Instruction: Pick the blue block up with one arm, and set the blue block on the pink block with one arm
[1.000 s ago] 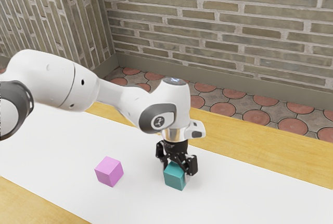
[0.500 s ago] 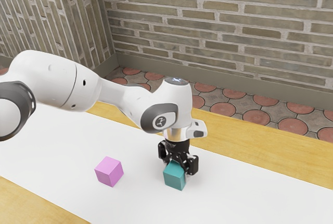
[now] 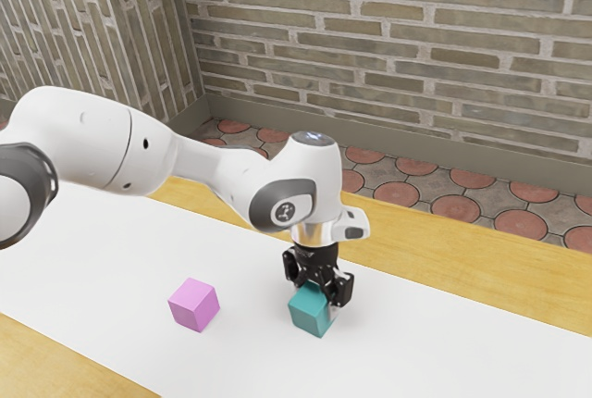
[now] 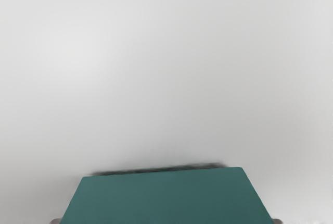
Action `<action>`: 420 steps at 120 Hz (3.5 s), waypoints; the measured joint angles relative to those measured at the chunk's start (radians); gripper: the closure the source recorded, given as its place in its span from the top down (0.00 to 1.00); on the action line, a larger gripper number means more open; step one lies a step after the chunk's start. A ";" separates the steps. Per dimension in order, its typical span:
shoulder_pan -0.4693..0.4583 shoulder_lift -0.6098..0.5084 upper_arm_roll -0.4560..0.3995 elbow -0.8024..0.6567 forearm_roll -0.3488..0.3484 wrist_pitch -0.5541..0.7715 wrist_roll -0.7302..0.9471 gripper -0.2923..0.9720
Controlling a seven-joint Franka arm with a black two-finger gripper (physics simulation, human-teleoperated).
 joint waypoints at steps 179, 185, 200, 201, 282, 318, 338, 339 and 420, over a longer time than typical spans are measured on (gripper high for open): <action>0.711 -0.268 -0.465 -0.182 0.033 -0.489 0.162 0.46; 0.724 -0.268 -0.477 -0.190 0.037 -0.490 0.169 0.46; 0.744 -0.269 -0.485 -0.206 0.042 -0.490 0.183 0.46; 0.745 -0.269 -0.485 -0.206 0.043 -0.490 0.183 0.46; 0.763 -0.242 -0.478 -0.179 0.055 -0.457 0.215 0.46; 0.760 -0.211 -0.471 -0.170 0.074 -0.450 0.212 0.46; 0.754 -0.196 -0.469 -0.170 0.080 -0.442 0.191 0.46; 0.754 -0.196 -0.469 -0.170 0.079 -0.442 0.189 0.46; 0.763 -0.193 -0.469 -0.178 0.052 -0.426 0.085 0.61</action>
